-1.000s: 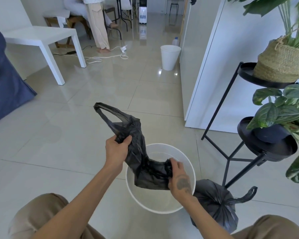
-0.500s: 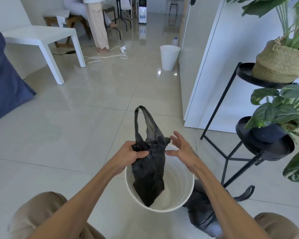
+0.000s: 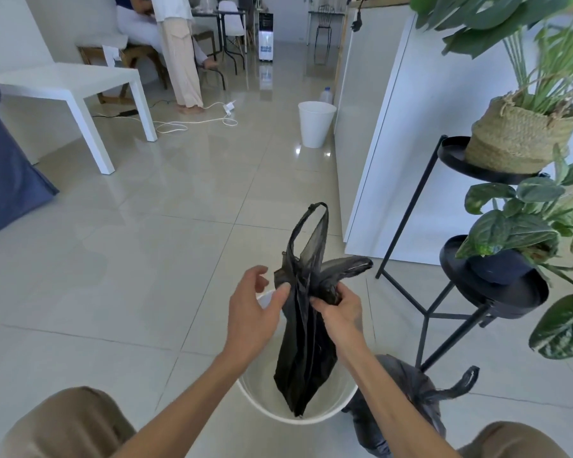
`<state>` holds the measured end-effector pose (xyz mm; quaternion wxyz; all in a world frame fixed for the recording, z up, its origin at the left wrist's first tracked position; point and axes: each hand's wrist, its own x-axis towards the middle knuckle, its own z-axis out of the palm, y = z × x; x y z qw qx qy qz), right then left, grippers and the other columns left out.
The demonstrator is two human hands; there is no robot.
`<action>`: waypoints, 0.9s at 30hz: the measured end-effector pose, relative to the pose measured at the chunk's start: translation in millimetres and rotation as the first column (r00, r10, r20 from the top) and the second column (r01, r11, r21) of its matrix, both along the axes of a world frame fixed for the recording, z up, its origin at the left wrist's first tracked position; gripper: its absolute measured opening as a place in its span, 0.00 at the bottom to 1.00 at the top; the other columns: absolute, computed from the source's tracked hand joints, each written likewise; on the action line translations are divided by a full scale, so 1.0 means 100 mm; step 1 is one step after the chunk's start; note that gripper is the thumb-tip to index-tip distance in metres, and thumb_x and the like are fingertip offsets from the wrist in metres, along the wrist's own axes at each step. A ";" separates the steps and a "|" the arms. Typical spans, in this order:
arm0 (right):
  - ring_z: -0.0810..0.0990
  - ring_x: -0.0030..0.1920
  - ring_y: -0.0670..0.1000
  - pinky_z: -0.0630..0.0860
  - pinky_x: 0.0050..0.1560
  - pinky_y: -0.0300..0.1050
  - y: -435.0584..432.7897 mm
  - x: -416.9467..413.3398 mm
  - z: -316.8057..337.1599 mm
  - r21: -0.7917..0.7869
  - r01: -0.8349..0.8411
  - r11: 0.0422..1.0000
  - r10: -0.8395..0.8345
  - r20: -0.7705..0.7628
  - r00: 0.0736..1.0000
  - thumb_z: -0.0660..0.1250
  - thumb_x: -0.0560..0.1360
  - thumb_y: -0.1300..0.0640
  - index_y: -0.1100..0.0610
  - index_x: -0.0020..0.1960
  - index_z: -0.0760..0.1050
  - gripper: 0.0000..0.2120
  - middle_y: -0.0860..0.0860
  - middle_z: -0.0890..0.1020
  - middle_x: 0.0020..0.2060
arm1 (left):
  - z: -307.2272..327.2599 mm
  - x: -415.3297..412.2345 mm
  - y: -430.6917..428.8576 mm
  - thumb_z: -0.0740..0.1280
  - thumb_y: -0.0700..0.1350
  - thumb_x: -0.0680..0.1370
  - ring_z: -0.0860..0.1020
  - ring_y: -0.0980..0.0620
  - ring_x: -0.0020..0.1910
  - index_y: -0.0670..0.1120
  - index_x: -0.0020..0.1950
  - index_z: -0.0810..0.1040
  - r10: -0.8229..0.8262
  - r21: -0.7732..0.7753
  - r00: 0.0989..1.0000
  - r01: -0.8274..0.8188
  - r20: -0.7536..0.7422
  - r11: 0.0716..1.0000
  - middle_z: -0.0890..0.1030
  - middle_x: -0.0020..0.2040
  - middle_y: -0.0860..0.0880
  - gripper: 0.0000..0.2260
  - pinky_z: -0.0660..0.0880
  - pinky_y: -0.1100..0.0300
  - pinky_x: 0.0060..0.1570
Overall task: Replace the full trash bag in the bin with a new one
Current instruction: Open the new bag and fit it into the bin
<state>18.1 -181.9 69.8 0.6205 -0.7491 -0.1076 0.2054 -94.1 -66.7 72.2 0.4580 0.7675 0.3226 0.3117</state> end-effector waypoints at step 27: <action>0.83 0.43 0.59 0.74 0.32 0.41 -0.38 0.74 -0.08 -0.301 0.167 0.939 -0.109 0.199 0.974 0.58 0.71 0.74 0.57 0.48 0.82 0.19 0.56 0.84 0.40 | -0.35 -0.66 0.92 0.64 0.28 0.73 0.85 0.42 0.51 0.51 0.48 0.87 -0.097 -0.341 0.979 0.031 -0.179 0.940 0.88 0.46 0.46 0.20 0.81 0.42 0.56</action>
